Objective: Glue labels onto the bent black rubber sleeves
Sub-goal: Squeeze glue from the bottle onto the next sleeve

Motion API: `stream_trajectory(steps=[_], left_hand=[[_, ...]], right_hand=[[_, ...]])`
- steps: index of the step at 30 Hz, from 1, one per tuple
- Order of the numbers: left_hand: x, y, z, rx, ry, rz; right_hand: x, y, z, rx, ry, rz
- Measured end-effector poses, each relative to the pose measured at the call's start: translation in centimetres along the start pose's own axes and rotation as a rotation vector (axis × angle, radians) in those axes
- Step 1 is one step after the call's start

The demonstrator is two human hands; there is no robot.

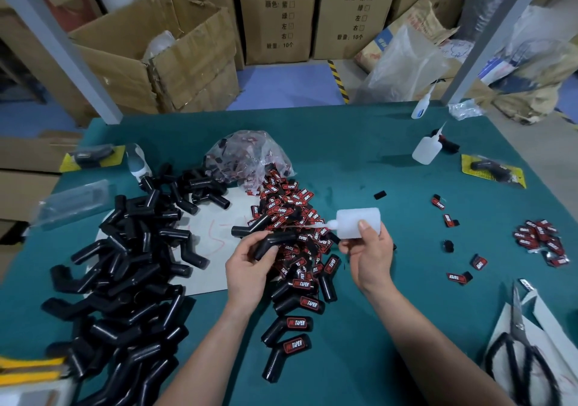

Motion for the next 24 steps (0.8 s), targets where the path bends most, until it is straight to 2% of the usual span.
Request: stream_trajectory(steps=[5,10,15,24], left_hand=[[0.3,0.2,0.2,0.052,-0.009,-0.023],[0.2,0.8,0.4,0.133,0.002,-0.05],[0.3,0.8,0.5,0.148,0.0,-0.039],[0.3,0.7,0.4,0.211,-0.026,-0.063]], right_hand=[[0.4,-1.1,0.2,-0.078,0.006,0.084],[0.2,-2.5,1.2,-0.24,0.034,0.367],[-0.4,-3.2,1.9,-0.35,0.119,0.495],[0.0,-3.3,2.2,-0.407,0.135,0.592]])
Point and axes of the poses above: each hand's wrist, its own z-axis away from the middle knuckle, its own x-axis out of the palm, y = z × x, the point moved 8 cm from there along -z, towards the middle knuckle, and after that the axes turned 3 degrees about x, right-handed, at the moved point
